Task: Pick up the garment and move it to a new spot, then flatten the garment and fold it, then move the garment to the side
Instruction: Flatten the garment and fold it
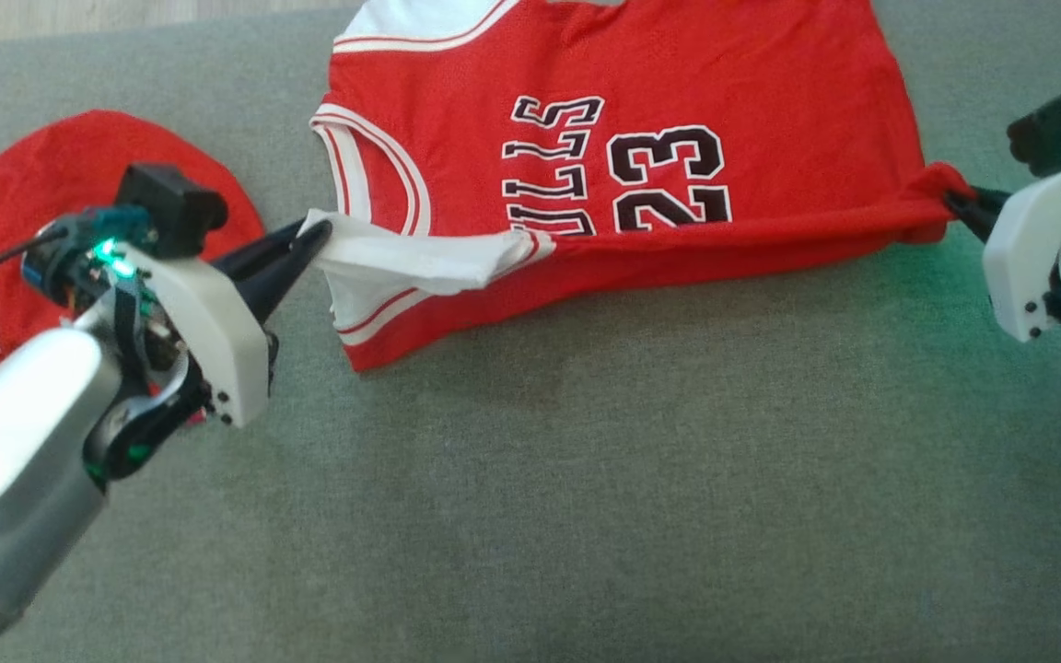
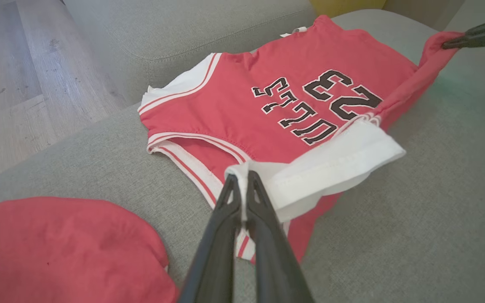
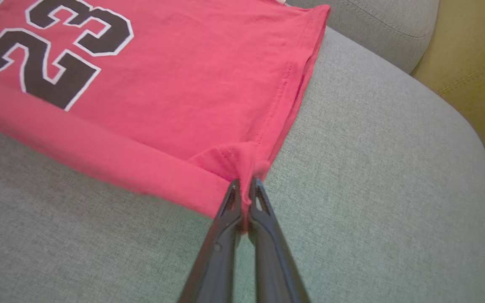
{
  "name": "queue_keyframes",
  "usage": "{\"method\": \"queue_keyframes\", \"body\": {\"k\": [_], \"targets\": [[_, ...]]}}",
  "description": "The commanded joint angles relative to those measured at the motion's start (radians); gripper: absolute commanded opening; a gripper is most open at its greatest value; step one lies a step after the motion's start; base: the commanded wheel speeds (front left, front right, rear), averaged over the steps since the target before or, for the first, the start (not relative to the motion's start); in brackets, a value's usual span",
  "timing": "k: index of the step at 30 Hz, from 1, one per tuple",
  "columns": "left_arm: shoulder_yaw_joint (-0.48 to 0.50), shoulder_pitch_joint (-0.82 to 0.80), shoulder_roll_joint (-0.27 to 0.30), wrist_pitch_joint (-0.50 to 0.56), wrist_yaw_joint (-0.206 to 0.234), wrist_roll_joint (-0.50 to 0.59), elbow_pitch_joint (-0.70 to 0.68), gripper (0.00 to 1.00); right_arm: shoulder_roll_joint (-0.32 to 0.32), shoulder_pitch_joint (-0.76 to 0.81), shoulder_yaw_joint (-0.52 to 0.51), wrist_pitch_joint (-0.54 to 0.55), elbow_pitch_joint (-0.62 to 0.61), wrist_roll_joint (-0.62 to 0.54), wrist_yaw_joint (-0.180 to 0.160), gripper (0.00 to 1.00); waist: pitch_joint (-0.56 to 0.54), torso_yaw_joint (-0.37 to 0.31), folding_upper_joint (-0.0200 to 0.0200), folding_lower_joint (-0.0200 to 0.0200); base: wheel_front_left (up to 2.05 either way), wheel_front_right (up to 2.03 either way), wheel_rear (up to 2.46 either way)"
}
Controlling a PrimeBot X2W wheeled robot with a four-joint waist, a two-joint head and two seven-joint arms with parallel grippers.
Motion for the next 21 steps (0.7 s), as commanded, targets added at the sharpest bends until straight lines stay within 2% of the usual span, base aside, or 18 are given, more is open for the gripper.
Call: {"method": "queue_keyframes", "body": {"k": [1, 12, 17, 18, 19, 20, 21], "targets": [[0.040, -0.073, 0.031, -0.001, -0.003, 0.012, -0.004, 0.00, -0.011, -0.019, -0.001, -0.009, 0.008, 0.002, -0.001, 0.00, 0.014, -0.001, 0.0000, -0.0001, 0.00, 0.00, 0.00], [-0.069, -0.231, 0.018, -0.007, -0.007, 0.053, 0.082, 0.00, 0.042, -0.073, 0.012, -0.029, 0.074, 0.001, -0.001, 0.00, 0.081, 0.003, 0.0000, -0.0001, 0.00, 0.00, 0.00], [-0.126, -0.327, -0.005, -0.040, -0.007, 0.077, 0.158, 0.00, 0.072, -0.107, 0.020, -0.040, 0.104, -0.010, -0.001, 0.00, 0.108, -0.009, 0.0000, -0.0001, 0.00, 0.00, 0.00], [-0.131, -0.344, -0.013, -0.056, -0.007, 0.089, 0.183, 0.55, 0.081, -0.114, 0.015, -0.053, 0.119, -0.009, -0.001, 0.00, 0.110, -0.013, 0.0000, -0.0001, 0.00, 0.00, 0.00], [-0.135, -0.359, -0.026, -0.075, -0.007, 0.100, 0.207, 1.00, 0.092, -0.123, 0.009, -0.073, 0.135, -0.012, -0.001, 0.46, 0.113, -0.015, 0.0000, -0.0001, 0.00, 0.00, 0.00], [-0.130, -0.373, -0.044, -0.099, -0.006, 0.106, 0.235, 1.00, 0.101, -0.131, 0.002, -0.092, 0.153, -0.015, -0.001, 1.00, 0.116, -0.016, 0.0000, -0.0001, 0.00, 0.00, 0.00], [-0.118, -0.386, -0.064, -0.128, 0.004, 0.109, 0.263, 1.00, 0.111, -0.138, -0.006, -0.112, 0.172, -0.018, -0.001, 1.00, 0.119, -0.017, 0.0000, -0.0001, 0.00, 0.00, 0.00]]}}
